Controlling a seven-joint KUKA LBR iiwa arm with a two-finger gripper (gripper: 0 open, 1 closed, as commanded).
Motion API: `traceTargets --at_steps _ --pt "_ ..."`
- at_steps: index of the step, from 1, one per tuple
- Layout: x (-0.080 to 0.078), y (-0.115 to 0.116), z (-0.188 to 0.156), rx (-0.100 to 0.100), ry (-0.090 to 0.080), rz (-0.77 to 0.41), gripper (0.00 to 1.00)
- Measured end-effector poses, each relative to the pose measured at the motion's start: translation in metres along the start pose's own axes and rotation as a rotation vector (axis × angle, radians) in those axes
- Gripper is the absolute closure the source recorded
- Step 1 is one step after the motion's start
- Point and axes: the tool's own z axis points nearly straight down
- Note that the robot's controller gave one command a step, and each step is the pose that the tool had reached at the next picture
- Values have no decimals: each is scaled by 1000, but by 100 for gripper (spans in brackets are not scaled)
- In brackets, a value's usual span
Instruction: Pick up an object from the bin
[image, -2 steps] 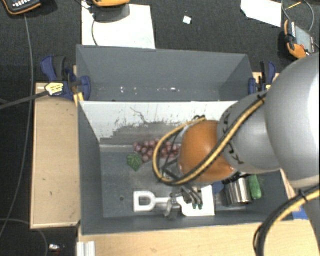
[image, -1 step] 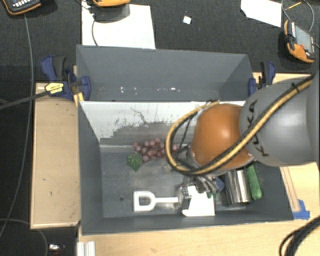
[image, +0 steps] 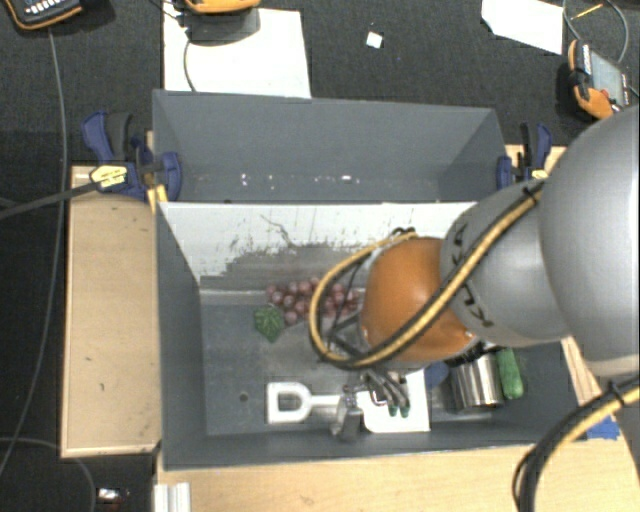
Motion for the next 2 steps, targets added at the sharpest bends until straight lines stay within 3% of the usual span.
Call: traceTargets --at_steps 1,2 --pt "-1 1 7 2 -26 -160 0" --pt "0 0 0 -1 -3 -5 100"
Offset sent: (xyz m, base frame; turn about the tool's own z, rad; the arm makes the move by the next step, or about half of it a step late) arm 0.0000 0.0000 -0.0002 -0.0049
